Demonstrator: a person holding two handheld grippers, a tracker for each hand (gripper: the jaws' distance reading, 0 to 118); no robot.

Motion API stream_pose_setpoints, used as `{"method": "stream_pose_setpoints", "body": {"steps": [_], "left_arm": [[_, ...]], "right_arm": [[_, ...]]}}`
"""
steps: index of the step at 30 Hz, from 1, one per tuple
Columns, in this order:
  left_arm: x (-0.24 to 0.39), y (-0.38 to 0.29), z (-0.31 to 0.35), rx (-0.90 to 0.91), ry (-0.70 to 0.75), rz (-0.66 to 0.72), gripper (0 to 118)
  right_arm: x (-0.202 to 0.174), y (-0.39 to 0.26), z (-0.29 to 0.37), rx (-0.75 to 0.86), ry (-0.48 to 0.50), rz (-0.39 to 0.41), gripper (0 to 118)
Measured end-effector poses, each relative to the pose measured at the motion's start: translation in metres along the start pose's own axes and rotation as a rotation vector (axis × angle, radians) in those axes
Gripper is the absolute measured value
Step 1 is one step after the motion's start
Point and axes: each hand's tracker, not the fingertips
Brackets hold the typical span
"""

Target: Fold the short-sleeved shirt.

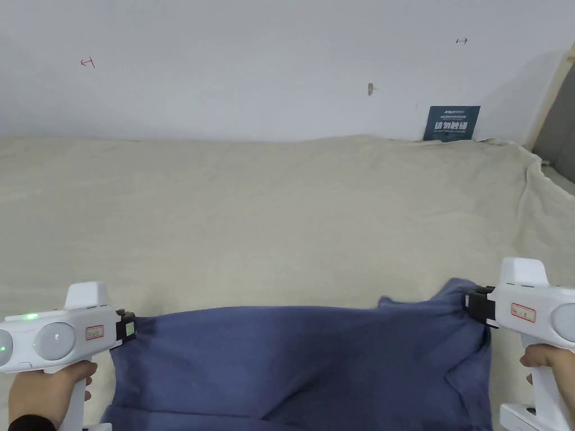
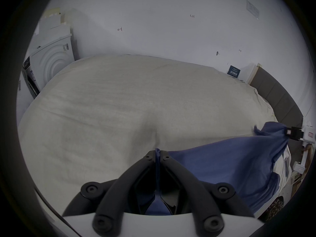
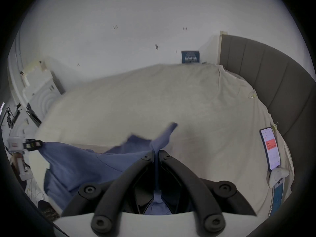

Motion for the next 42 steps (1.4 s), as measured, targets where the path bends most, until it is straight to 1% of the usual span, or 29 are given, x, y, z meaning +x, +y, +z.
{"method": "stream_pose_setpoints", "body": {"steps": [3, 7, 10, 14, 19, 20, 27, 31, 35, 37, 38, 39, 40, 41, 42], "left_arm": [[-0.006, -0.012, 0.026, 0.01, 0.011, 0.021, 1], [-0.014, -0.034, 0.058, 0.019, 0.004, 0.037, 1], [-0.016, -0.054, 0.076, 0.014, -0.006, 0.031, 1], [-0.02, -0.087, 0.088, -0.015, -0.003, 0.023, 1], [-0.026, -0.128, 0.084, -0.064, 0.008, 0.026, 1], [-0.027, -0.137, 0.082, -0.081, 0.016, 0.024, 1], [-0.039, -0.18, 0.056, -0.132, 0.043, 0.032, 1], [-0.041, -0.191, 0.051, -0.145, 0.05, 0.028, 1], [-0.042, -0.19, 0.055, -0.134, 0.054, 0.045, 2], [-0.043, -0.186, 0.058, -0.14, 0.05, 0.054, 17], [-0.043, -0.183, 0.062, -0.143, 0.048, 0.066, 29], [-0.041, -0.181, 0.067, -0.14, 0.047, 0.075, 55], [-0.041, -0.178, 0.073, -0.121, 0.047, 0.089, 76], [-0.041, -0.174, 0.081, -0.086, 0.045, 0.103, 93], [-0.041, -0.168, 0.089, -0.044, 0.031, 0.11, 104]], "right_arm": [[0.0, -0.013, 0.044, 0.025, 0.028, -0.005, 2], [-0.001, -0.043, 0.087, 0.034, 0.064, -0.013, 2], [-0.004, -0.071, 0.109, 0.023, 0.07, -0.013, 2], [-0.002, -0.111, 0.126, -0.004, 0.064, -0.033, 2], [0.002, -0.157, 0.123, -0.058, 0.044, -0.077, 2], [0.01, -0.166, 0.117, -0.072, 0.035, -0.081, 2], [0.014, -0.214, 0.085, -0.16, -0.056, -0.113, 2], [0.018, -0.228, 0.07, -0.193, -0.087, -0.161, 2], [0.016, -0.232, 0.067, -0.203, -0.109, -0.174, 2], [0.011, -0.228, 0.076, -0.198, -0.114, -0.174, 5], [0.009, -0.223, 0.081, -0.193, -0.115, -0.18, 9], [0.007, -0.217, 0.088, -0.181, -0.118, -0.18, 26], [0.003, -0.211, 0.096, -0.153, -0.127, -0.167, 46], [0.0, -0.202, 0.104, -0.119, -0.135, -0.149, 66], [-0.004, -0.193, 0.113, -0.086, -0.134, -0.137, 78]]}}
